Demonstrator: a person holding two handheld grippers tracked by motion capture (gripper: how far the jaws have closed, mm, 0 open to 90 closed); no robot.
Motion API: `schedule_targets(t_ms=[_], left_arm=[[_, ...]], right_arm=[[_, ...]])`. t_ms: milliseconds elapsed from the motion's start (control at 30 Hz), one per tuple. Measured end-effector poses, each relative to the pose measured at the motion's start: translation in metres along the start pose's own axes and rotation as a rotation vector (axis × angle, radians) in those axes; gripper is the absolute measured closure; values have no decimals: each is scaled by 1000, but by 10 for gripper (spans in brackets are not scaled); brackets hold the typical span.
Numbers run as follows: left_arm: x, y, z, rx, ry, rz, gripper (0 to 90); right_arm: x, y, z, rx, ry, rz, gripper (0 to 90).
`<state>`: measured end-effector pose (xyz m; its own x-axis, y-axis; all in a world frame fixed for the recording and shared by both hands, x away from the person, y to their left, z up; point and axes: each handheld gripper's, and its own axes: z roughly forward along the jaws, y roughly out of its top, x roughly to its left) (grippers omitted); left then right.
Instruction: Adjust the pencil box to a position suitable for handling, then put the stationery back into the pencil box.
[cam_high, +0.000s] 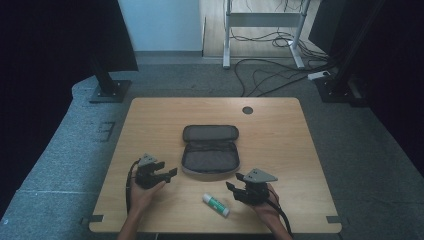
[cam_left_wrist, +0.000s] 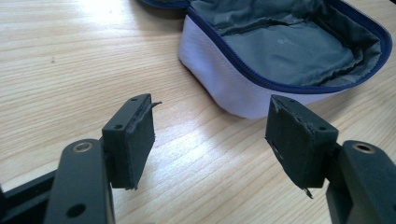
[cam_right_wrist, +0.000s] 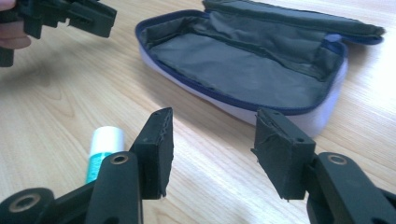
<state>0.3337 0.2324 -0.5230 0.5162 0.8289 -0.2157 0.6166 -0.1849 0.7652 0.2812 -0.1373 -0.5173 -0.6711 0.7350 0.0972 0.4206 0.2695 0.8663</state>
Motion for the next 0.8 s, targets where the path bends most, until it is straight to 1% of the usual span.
schedule_targets(t_ms=[100, 267, 467, 567, 800], left_arm=[[3, -2, -1, 3, 1, -6, 329], [8, -4, -3, 1, 7, -20, 328], [9, -9, -6, 5, 14, -24, 328], [10, -9, -8, 1, 17, -28, 328], [10, -11, -7, 7, 17, -26, 328]], right_arm=[[5, 0, 2, 1, 14, -9, 470], [10, 0, 5, 5, 45, -9, 471], [17, 0, 11, 21, 62, -26, 471], [22, -1, 15, 31, 88, -35, 470], [30, -3, 20, 59, 94, -55, 473]])
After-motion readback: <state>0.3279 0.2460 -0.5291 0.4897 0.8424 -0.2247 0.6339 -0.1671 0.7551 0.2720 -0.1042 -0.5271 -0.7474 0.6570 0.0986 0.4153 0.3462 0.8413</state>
